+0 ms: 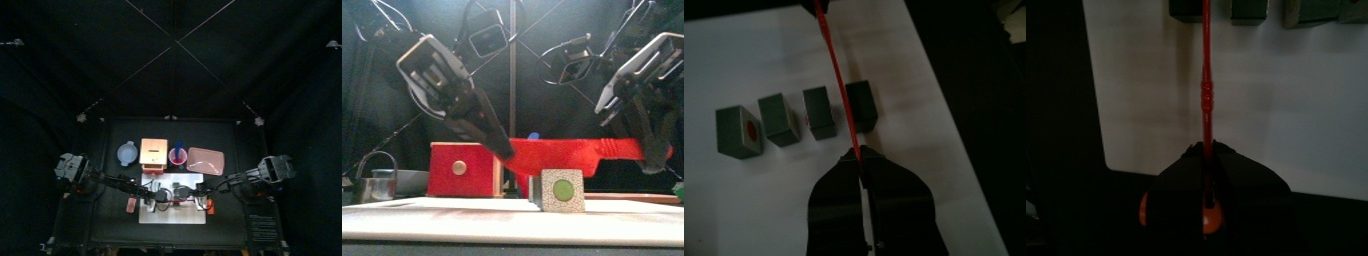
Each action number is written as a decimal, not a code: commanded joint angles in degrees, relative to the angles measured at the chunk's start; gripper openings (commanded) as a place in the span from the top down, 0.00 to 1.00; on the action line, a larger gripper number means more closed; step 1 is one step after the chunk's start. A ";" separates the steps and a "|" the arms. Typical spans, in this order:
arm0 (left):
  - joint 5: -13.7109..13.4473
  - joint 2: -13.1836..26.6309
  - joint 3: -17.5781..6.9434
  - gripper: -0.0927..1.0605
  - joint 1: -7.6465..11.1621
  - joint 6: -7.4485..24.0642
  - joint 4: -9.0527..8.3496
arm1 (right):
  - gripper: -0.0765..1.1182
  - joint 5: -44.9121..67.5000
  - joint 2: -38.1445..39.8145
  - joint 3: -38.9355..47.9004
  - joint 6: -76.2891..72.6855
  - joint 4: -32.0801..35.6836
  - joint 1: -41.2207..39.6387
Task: Place sushi on board then cut the sushi with the knife then place the pieces on the plate
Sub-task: Cut the sushi into 4 pieces
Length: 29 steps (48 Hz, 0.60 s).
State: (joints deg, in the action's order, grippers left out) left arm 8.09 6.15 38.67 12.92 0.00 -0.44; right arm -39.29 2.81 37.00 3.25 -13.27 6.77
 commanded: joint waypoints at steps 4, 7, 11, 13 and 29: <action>0.53 -5.63 -0.70 0.73 -0.88 0.35 -1.14 | 0.82 -4.22 4.39 -3.60 0.09 1.85 -2.29; 0.53 -7.03 -0.70 0.70 -1.67 0.26 -1.14 | 0.82 -5.54 4.92 -4.13 0.18 2.11 -2.81; 0.70 -8.17 -0.62 0.65 -2.99 0.26 -1.14 | 0.82 -7.29 5.45 -4.57 0.18 2.46 -3.34; 1.05 -8.53 -0.62 0.61 -3.60 0.26 -1.05 | 0.82 -8.00 5.62 -4.57 0.09 2.46 -3.60; 6.86 -8.53 0.35 0.27 -5.63 0.18 -0.53 | 0.82 -9.76 6.15 -4.31 -0.09 -2.20 -5.54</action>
State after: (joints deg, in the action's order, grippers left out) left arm 12.57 -1.14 39.55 7.56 0.18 -1.14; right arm -48.78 6.86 33.84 3.16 -13.97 2.11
